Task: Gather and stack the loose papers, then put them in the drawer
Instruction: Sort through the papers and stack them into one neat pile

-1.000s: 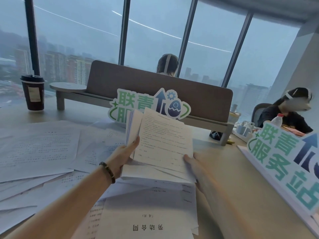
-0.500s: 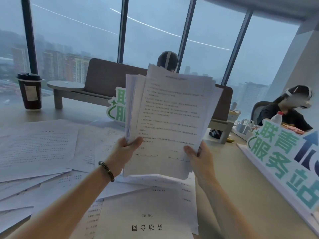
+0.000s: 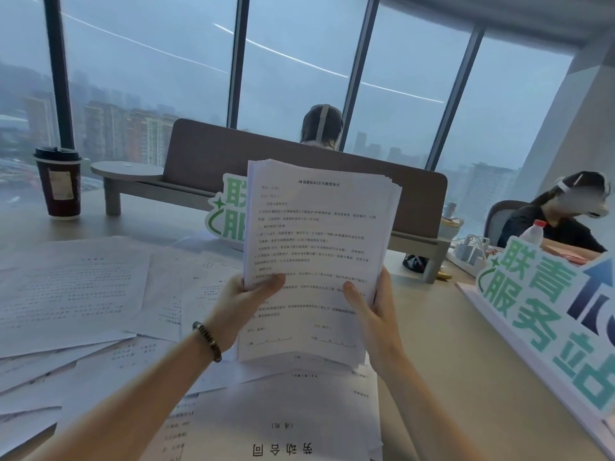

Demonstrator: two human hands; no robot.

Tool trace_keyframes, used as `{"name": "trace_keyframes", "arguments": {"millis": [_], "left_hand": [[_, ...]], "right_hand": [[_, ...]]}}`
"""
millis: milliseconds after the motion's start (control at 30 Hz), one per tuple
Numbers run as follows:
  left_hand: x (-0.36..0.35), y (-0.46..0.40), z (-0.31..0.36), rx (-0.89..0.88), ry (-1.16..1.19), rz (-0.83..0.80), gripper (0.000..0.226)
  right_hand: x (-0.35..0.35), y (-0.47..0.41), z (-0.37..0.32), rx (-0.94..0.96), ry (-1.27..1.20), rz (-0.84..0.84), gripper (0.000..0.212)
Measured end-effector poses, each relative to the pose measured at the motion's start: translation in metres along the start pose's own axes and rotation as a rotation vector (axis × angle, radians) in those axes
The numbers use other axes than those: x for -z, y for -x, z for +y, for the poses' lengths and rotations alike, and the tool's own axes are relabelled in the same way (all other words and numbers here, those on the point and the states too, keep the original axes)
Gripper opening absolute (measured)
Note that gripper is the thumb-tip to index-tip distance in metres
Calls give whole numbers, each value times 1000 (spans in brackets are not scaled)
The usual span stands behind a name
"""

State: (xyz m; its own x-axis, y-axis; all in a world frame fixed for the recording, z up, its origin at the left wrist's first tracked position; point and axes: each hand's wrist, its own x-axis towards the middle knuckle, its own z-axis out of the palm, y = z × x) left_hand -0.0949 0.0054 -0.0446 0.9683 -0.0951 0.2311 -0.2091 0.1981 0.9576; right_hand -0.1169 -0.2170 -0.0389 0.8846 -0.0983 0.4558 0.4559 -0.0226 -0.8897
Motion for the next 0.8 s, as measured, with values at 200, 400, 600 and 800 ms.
{"name": "trace_keyframes", "arguments": {"millis": [200,400,600,800], "left_hand": [[-1,2,-1,-54,-35,0,26],[1,1,-4,-70,-86,-22,21],[-4,0,0,-124,-118,70,11],[-2,-6,-8,-28,-281,122,12]], "right_hand": [[1,0,3,-2,-74,91,37],[-2,5,19,-93,94,141,13],[-7,4,17,0,185,115,10],[-1,3,28,-139,259,-36,26]]}}
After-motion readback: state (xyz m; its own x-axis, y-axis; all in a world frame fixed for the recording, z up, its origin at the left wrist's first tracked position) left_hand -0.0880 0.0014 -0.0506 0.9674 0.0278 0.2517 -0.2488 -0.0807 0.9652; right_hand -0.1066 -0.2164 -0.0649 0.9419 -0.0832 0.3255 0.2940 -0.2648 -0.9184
